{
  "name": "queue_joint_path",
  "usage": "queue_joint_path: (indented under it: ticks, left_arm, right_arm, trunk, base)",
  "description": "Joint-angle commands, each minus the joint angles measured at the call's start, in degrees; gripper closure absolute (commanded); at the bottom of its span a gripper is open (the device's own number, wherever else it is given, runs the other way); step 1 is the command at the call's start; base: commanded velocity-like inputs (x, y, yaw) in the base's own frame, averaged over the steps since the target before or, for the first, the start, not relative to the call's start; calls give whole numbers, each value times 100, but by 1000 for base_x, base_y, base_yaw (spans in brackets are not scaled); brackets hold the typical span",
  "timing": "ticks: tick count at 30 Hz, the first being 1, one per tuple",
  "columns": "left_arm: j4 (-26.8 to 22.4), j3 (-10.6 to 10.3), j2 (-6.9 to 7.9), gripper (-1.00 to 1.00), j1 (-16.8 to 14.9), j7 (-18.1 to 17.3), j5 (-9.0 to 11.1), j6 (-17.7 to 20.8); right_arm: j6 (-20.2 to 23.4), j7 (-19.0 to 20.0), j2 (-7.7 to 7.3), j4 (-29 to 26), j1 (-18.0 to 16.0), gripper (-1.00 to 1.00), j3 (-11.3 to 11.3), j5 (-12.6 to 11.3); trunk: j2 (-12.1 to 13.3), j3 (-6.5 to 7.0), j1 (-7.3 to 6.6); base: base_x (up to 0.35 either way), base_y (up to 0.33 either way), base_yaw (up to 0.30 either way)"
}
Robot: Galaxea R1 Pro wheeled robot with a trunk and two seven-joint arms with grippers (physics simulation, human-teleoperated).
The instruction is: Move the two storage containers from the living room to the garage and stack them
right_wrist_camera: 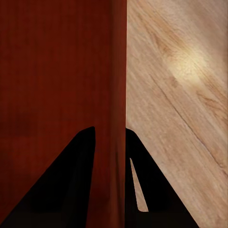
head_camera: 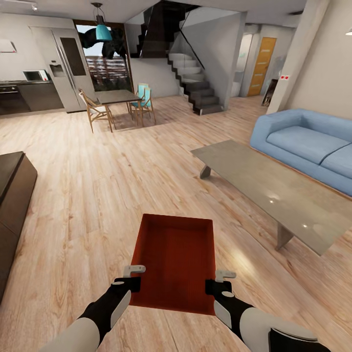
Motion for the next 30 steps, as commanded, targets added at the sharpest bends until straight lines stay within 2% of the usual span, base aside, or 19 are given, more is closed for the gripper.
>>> queue_joint_path:
  ticks: [1,30]
  left_arm:
    - [-281,-23,62,100,-8,73,22,29]
    - [-297,-6,62,100,-8,79,30,48]
  right_arm:
    - [2,-18,-85,-18,1,100,202,-67]
    - [-37,-18,-85,-18,1,100,202,-67]
  trunk:
    - [-5,-7,1]
    - [-5,-7,1]
  base:
    - [0,0,3]
    - [0,0,0]
